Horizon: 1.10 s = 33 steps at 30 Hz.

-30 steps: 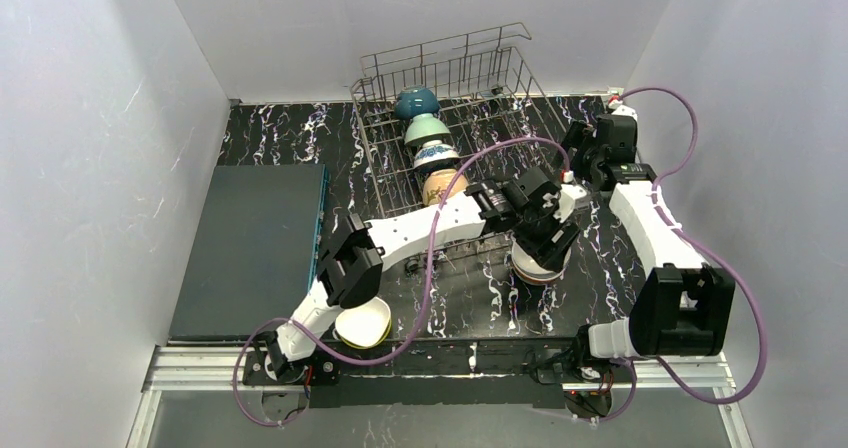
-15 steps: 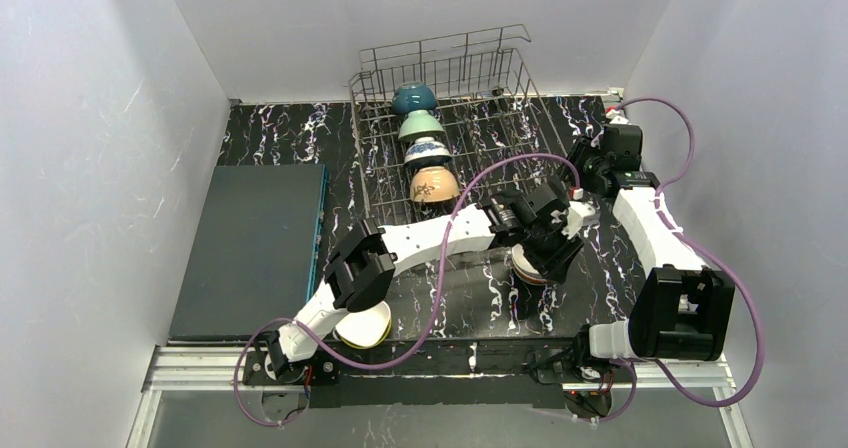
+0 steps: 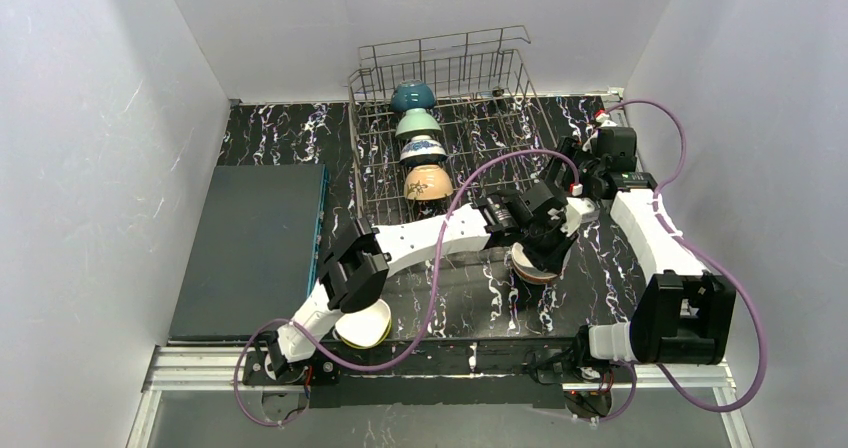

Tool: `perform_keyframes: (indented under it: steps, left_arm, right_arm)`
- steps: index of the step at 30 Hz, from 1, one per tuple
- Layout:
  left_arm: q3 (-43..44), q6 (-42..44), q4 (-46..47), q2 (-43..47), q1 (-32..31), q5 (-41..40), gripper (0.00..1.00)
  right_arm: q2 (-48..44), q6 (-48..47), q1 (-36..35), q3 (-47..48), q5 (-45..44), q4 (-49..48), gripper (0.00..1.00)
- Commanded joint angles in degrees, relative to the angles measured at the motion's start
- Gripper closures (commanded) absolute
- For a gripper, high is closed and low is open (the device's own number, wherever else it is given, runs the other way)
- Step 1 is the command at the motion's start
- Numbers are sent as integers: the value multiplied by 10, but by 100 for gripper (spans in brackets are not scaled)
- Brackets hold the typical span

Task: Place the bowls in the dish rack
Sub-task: Pick up the bowl from the center of the board.

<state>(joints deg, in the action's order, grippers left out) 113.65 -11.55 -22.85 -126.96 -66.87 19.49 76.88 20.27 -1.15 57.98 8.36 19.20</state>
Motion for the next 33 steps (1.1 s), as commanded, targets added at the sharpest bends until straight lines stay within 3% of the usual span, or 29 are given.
perform_keyframes:
  steps: [1, 9, 20, 25, 33]
  left_arm:
    - [-6, 0, 8, 77, 1, 8, 98]
    - [-30, 11, 21, 157, 1, -10, 100]
    - [-160, 6, 120, 315, 39, -27, 100]
    - [-253, -4, 171, 395, 98, -33, 100]
    - [-369, -62, 193, 491, 246, -18, 100]
  right_arm:
    - [-29, -8, -1, 38, -22, 5, 14]
    - [-37, -9, -1, 78, -18, 7, 9]
    - [19, 34, -1, 201, 71, 43, 2]
    - [29, 59, -6, 215, 91, 37, 1]
    - [58, 79, -62, 222, 134, 13, 1]
